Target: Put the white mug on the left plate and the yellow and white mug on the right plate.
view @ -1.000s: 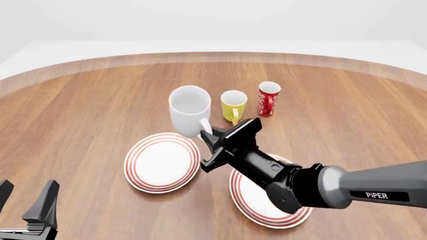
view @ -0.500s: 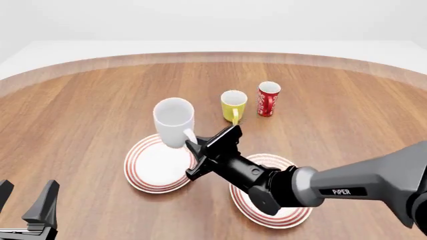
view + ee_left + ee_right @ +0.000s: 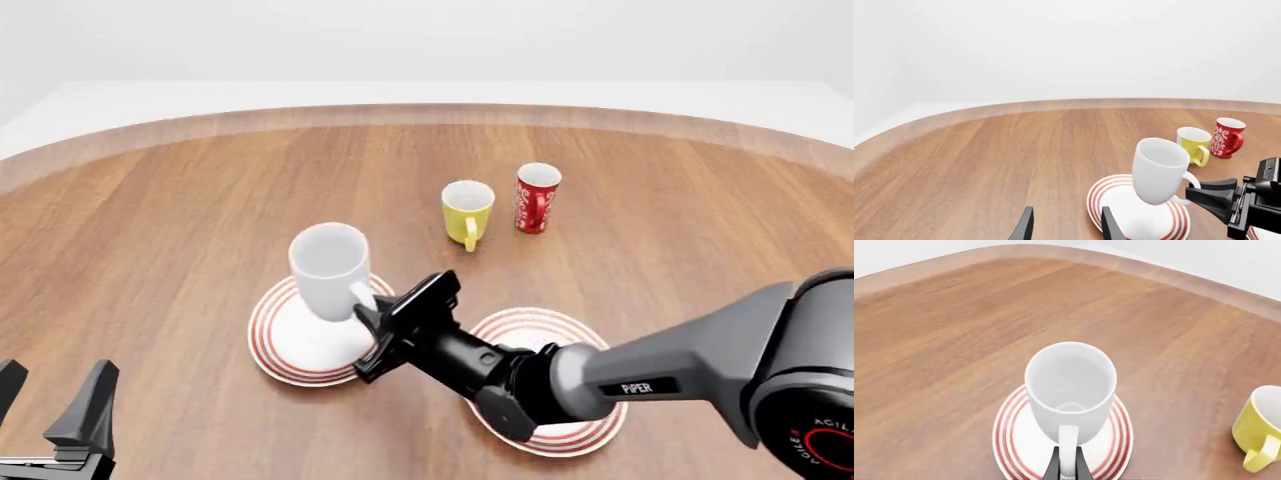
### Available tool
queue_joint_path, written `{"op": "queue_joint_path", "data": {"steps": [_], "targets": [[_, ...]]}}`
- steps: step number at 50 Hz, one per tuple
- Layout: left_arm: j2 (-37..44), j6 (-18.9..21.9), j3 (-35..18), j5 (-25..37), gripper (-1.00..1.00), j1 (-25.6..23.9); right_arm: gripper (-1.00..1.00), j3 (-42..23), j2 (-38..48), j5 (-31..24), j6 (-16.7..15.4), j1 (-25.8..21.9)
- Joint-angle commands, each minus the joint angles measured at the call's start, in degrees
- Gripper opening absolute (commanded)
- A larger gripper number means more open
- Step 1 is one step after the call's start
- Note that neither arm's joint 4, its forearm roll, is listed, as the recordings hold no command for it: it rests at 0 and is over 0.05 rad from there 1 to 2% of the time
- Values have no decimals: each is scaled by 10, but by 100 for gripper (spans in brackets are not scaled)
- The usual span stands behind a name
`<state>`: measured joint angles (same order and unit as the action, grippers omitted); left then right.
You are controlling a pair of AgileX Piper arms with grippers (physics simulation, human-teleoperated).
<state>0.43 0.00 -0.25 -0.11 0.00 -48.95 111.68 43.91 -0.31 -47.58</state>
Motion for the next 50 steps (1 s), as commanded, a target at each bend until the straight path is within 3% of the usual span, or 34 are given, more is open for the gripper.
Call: {"op": "queue_joint_path", "data": {"steps": [1,50], "targets": [[0,0,0,0,100,0,-100,-12,17,-1,7,-8],[0,0,0,0,100,0,-100,-45,63,-26,9,-19]]}}
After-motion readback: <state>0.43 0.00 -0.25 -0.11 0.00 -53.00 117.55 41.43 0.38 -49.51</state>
